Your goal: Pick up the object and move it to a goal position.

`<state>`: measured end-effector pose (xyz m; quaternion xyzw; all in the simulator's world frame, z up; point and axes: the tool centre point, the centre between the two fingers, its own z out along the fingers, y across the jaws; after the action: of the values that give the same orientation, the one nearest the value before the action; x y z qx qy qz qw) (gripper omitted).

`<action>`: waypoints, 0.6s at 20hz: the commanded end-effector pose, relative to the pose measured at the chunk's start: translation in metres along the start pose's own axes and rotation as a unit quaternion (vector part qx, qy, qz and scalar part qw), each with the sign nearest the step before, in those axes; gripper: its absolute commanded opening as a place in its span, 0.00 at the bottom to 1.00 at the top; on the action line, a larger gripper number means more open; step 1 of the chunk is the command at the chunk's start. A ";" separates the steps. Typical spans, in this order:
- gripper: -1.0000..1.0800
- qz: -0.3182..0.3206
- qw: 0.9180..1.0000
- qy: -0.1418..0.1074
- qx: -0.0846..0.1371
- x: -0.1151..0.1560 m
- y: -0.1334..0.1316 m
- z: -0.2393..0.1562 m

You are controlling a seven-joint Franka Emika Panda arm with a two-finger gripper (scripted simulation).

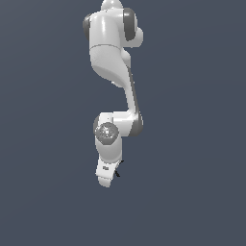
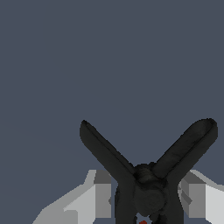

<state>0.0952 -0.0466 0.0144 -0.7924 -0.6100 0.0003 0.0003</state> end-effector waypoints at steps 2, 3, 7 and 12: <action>0.00 0.000 1.000 0.000 0.000 0.000 -0.001 -0.006; 0.00 0.000 1.000 0.000 0.000 0.000 -0.001 -0.008; 0.00 0.000 1.000 0.000 0.000 -0.001 -0.004 -0.025; 0.00 0.000 1.000 -0.001 0.000 -0.003 -0.009 -0.058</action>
<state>0.0872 -0.0466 0.0608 -0.7923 -0.6102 0.0011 0.0003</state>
